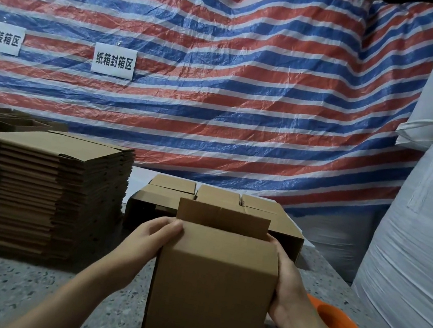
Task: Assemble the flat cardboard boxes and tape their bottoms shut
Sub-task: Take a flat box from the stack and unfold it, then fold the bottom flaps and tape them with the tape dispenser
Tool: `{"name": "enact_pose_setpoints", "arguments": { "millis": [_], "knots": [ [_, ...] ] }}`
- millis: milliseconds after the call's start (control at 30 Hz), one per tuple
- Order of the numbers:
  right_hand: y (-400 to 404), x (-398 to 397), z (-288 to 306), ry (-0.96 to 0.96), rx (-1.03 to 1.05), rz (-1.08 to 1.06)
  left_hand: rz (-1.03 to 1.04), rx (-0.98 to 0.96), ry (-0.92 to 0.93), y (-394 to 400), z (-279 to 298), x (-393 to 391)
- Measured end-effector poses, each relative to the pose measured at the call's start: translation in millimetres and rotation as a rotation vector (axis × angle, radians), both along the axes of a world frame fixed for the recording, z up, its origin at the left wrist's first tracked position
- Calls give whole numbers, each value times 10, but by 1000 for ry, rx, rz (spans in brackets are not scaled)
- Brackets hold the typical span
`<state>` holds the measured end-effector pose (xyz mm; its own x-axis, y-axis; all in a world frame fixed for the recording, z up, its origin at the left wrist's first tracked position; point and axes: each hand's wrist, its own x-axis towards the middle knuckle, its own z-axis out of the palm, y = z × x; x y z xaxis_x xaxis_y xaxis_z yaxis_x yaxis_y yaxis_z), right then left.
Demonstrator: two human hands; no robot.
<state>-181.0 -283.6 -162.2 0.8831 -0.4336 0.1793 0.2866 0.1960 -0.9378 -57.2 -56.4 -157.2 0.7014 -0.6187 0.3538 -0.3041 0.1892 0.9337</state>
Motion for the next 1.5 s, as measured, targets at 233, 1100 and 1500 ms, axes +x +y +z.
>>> {"name": "enact_pose_setpoints", "arguments": {
  "millis": [233, 1100, 1500],
  "knots": [
    [24, -68, -17, -49, 51, 54, 88, -41, 39, -69, -48, -23],
    [-65, -18, -1, -22, -148, -46, 387, 296, -447, 17, 231, -111],
    [-85, 1, 35, 41, -218, -83, 240, 785, -1132, -440, 387, -452]
  ]
}}
